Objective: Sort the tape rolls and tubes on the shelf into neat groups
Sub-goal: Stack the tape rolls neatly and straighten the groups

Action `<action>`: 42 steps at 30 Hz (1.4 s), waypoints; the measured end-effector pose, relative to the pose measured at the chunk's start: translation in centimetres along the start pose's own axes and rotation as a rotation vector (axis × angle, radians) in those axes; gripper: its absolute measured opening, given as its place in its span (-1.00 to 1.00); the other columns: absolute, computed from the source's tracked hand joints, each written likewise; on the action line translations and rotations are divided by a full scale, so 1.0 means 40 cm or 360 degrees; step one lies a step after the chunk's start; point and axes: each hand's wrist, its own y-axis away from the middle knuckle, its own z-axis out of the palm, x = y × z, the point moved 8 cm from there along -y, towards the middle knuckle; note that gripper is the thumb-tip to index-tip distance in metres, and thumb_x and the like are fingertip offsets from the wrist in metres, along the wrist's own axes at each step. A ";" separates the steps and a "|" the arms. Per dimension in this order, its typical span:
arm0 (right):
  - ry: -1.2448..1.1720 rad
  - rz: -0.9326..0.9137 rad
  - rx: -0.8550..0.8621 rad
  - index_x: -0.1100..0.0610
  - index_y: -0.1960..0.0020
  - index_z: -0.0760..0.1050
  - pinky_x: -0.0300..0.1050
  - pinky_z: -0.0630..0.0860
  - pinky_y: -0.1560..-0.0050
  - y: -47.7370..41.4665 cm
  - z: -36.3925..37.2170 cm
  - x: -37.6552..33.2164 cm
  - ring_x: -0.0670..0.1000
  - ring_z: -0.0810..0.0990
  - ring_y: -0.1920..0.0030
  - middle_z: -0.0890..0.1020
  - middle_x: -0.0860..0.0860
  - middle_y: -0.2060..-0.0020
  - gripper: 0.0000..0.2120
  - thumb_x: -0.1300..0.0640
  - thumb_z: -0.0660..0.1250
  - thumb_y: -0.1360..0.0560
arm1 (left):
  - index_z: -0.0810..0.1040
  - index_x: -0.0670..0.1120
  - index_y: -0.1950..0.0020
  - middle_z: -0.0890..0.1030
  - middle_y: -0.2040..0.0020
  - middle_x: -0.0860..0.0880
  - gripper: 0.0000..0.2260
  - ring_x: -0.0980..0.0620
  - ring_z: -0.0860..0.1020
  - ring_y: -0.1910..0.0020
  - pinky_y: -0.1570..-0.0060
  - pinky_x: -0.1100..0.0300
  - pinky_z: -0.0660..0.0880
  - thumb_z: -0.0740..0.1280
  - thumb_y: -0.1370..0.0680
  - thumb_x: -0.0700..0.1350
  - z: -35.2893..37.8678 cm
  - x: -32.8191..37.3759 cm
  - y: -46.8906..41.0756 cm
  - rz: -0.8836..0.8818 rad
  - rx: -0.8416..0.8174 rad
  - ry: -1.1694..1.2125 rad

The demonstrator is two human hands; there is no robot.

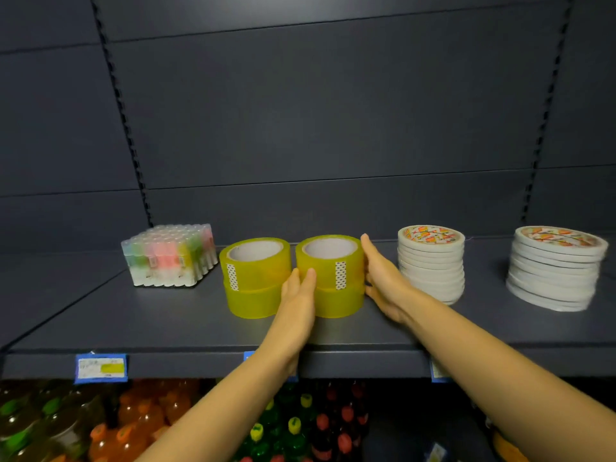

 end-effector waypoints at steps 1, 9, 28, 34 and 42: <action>0.0010 -0.0010 0.0040 0.09 -0.41 0.37 -0.02 0.41 -0.32 -0.001 -0.003 0.005 0.04 0.51 -0.25 0.53 0.07 -0.28 -0.45 -0.22 0.00 -0.59 | 0.07 -0.02 -0.53 0.12 -0.54 0.04 -0.50 0.05 0.13 -0.50 -0.50 0.01 0.06 0.07 -0.62 0.07 -0.002 0.003 -0.012 0.0008 -0.0004 -0.0047; 0.0354 -0.0139 0.0333 0.03 -0.42 0.33 0.11 0.35 -0.37 0.001 -0.044 0.003 0.09 0.45 -0.31 0.48 0.06 -0.32 -0.42 -0.27 -0.08 -0.58 | 0.28 -0.05 -0.42 0.48 -0.33 -0.02 -0.41 -0.04 0.47 -0.27 -0.29 -0.04 0.42 0.42 -0.46 -0.02 0.012 0.027 -0.045 0.0214 -0.0029 -0.0348; 0.0433 -0.1034 0.0155 -0.02 -0.15 0.48 -0.51 0.37 -0.07 0.184 0.108 -0.126 -0.25 0.52 -0.06 0.57 -0.07 -0.11 -0.73 0.28 0.17 -0.59 | 0.44 -0.04 -0.11 0.48 -0.10 0.00 -0.77 0.00 0.45 -0.12 -0.12 0.12 0.41 0.30 -0.50 -0.01 -0.261 0.178 0.043 0.0978 0.0617 -0.0411; 0.0725 -0.0460 -0.0134 0.09 -0.54 0.03 -0.35 0.09 -0.42 0.117 0.271 -0.011 -0.17 0.16 -0.43 0.19 -0.09 -0.48 -0.47 -0.01 0.06 -0.63 | 0.53 -0.14 -0.04 0.64 -0.04 -0.09 -0.64 -0.01 0.58 -0.04 -0.12 0.05 0.48 0.10 -0.61 0.11 -0.303 0.028 -0.152 0.0032 0.0204 0.0219; 0.0210 -0.0099 0.0080 -0.03 -0.49 0.21 0.06 0.23 -0.46 0.032 0.310 0.050 0.00 0.35 -0.40 0.38 -0.05 -0.41 -0.40 -0.30 -0.03 -0.55 | 0.58 -0.09 -0.17 0.66 -0.04 -0.16 -0.58 -0.11 0.63 -0.02 -0.06 -0.01 0.56 0.17 -0.54 0.18 -0.275 -0.038 -0.184 -0.0240 0.0004 0.0608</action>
